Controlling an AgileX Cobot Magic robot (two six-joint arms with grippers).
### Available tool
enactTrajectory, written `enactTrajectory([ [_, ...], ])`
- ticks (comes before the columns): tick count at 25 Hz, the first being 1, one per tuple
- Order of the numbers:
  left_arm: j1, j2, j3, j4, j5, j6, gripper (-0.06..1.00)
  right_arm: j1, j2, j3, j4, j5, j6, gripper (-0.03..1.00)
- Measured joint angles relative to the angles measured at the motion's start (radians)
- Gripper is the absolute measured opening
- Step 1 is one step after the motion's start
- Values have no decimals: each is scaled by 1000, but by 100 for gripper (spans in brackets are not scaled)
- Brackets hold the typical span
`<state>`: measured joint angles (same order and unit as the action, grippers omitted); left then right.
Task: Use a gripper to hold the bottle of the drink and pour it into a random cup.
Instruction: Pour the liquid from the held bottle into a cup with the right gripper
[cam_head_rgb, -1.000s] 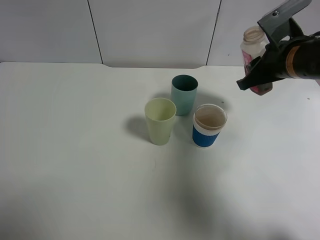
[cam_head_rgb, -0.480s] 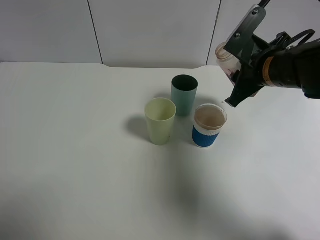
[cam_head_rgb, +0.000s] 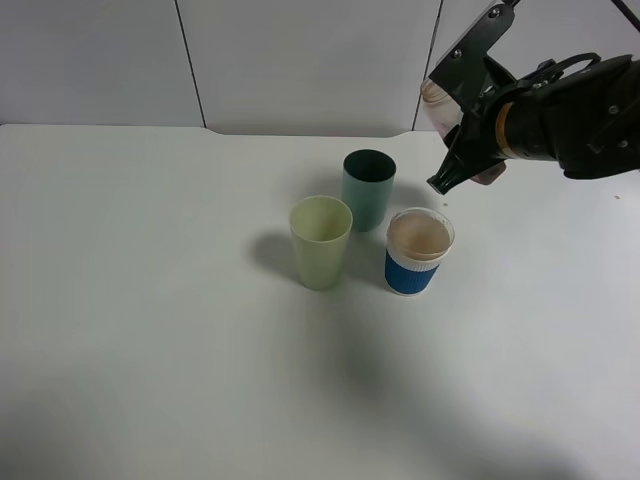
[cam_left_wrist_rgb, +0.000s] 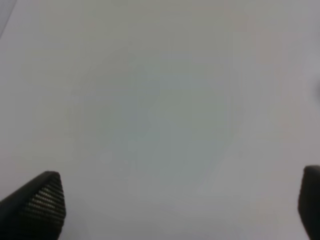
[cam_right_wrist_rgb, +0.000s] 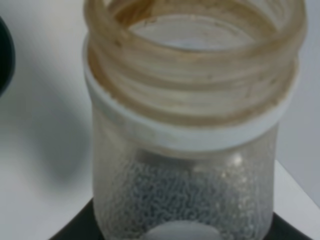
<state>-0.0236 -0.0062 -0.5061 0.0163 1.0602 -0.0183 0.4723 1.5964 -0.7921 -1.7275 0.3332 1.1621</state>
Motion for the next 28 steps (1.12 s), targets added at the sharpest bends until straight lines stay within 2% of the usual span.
enactTrajectory([
  [7, 0, 0, 0, 0, 0, 0, 93, 38, 60, -48, 1, 103, -101, 36],
  [11, 0, 0, 0, 0, 0, 0, 93, 57, 68, -60, 1, 123, -174, 36],
  [22, 0, 0, 0, 0, 0, 0, 93, 123, 77, -61, 2, 229, -275, 36],
  [28, 0, 0, 0, 0, 0, 0, 93, 148, 129, -61, 2, 273, -293, 36],
])
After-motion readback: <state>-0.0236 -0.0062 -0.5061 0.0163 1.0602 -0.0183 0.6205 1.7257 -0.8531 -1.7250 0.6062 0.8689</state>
